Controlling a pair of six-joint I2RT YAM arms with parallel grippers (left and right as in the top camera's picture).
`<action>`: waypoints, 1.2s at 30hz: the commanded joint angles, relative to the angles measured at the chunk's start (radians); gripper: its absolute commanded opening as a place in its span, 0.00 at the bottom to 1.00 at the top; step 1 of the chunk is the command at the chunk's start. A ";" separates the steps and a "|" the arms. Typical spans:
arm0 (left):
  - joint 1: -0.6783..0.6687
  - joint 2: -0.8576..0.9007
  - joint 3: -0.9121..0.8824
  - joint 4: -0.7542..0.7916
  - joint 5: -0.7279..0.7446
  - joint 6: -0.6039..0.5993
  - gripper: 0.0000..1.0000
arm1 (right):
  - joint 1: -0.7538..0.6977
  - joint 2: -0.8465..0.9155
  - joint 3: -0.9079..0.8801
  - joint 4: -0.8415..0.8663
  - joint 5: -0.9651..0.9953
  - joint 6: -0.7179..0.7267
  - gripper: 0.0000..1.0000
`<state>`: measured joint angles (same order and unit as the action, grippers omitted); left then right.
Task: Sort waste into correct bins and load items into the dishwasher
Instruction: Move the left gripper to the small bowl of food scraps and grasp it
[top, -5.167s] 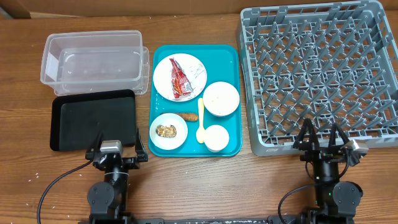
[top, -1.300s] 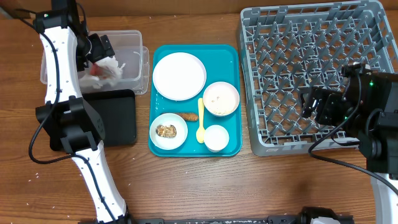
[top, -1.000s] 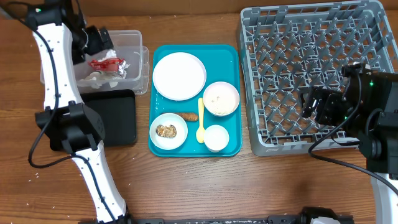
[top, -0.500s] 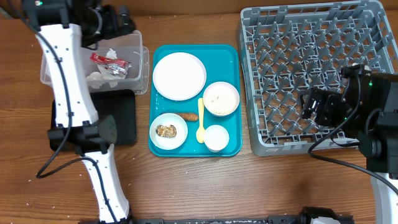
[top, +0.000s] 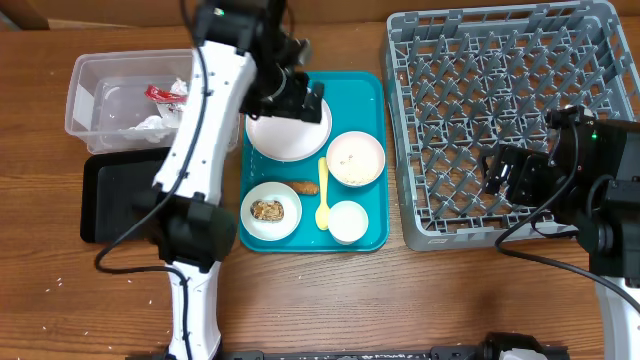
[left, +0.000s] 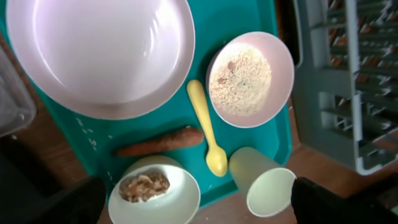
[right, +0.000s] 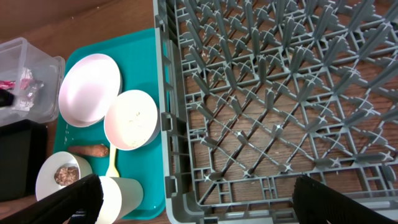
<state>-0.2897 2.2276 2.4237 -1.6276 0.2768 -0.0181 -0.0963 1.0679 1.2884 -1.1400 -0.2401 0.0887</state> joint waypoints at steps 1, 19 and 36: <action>-0.045 -0.013 -0.105 0.073 -0.019 0.106 0.92 | 0.002 0.000 0.021 0.008 -0.009 -0.007 1.00; -0.088 -0.034 -0.314 0.055 -0.089 -0.010 0.66 | 0.002 0.000 0.021 0.012 -0.042 -0.008 1.00; -0.070 -0.654 -0.825 0.213 -0.230 -0.252 0.75 | 0.002 0.103 0.021 0.008 -0.111 -0.008 1.00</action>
<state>-0.3656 1.6009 1.7363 -1.4693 0.0257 -0.2359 -0.0963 1.1744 1.2884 -1.1427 -0.2981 0.0879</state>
